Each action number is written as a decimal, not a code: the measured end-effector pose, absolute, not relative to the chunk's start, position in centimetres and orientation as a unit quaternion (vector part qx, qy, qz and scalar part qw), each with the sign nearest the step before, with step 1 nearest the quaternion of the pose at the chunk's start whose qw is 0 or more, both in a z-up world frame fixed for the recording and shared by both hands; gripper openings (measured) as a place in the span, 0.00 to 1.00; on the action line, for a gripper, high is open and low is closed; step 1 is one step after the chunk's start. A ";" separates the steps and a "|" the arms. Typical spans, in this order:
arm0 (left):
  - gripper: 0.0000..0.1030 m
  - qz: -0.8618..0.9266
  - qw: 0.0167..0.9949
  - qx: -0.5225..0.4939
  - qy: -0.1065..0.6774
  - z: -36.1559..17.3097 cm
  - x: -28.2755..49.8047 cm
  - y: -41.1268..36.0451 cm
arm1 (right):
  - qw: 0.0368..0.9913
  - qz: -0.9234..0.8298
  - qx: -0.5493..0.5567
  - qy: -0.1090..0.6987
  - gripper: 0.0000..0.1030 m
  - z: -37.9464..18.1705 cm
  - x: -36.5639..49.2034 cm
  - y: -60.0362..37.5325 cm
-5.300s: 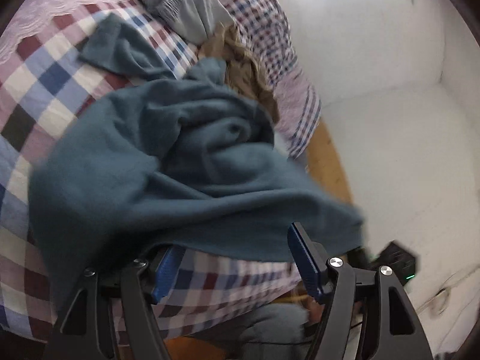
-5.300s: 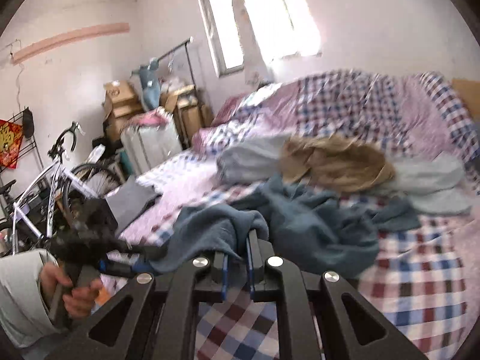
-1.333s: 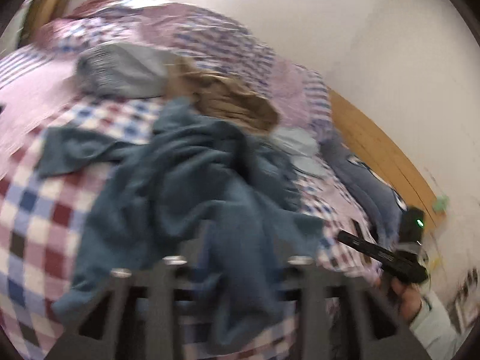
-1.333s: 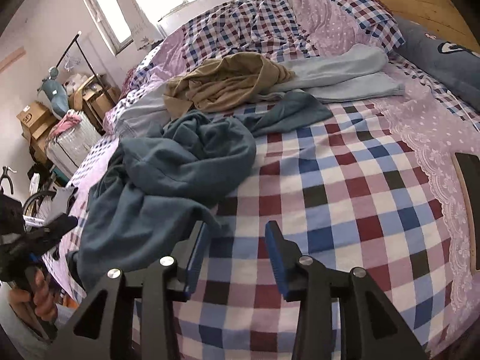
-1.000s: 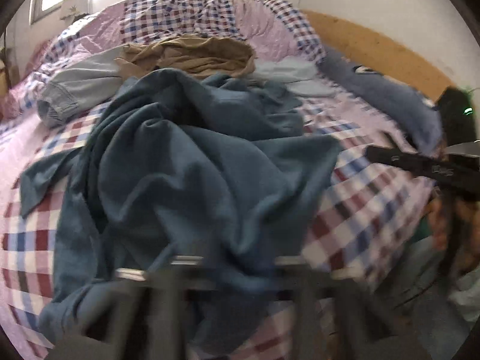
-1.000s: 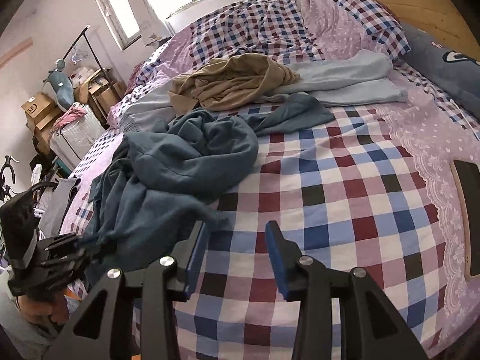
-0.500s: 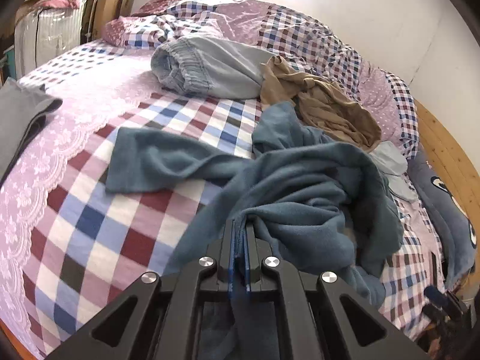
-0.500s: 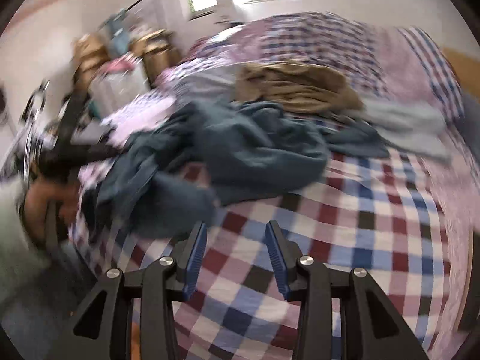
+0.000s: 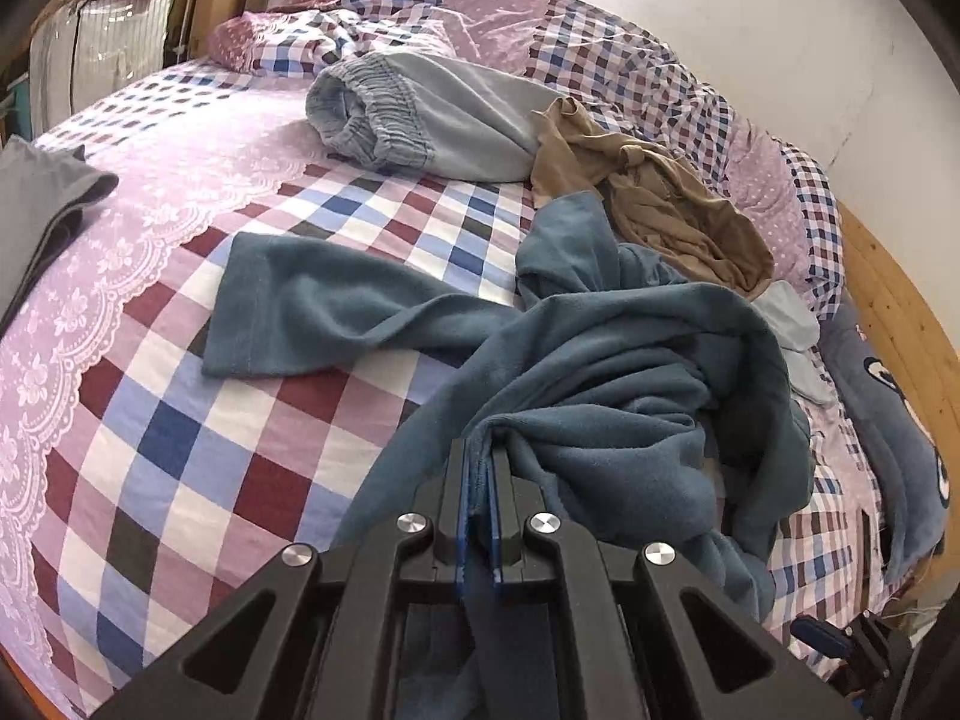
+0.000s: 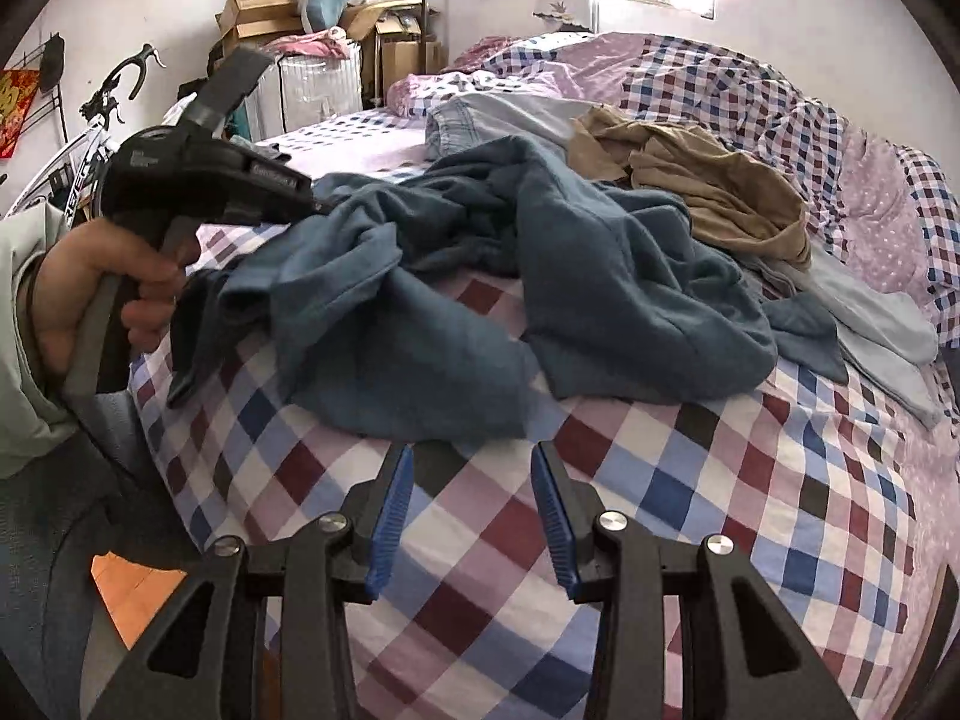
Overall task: Fold clothes
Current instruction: 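Grasp a sweatshirt edge with the right gripper and pull it toward the left gripper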
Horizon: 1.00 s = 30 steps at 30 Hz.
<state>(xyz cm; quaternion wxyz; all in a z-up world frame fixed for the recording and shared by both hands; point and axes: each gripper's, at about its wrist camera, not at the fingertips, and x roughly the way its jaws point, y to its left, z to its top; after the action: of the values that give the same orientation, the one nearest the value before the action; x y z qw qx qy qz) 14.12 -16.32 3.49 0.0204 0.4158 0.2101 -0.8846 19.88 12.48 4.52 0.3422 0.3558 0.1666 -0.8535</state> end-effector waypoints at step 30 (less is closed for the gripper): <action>0.66 -0.939 -0.089 0.292 0.158 10.5 20.7 -13.2 | 0.465 -0.760 0.390 -0.233 0.03 6.0 15.0 16.9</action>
<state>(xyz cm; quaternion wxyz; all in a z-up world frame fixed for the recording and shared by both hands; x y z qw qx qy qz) 20.66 -13.16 10.50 -0.0892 0.2924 0.1579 -0.9389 15.01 16.86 5.96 0.4649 0.3896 -0.2331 -0.7601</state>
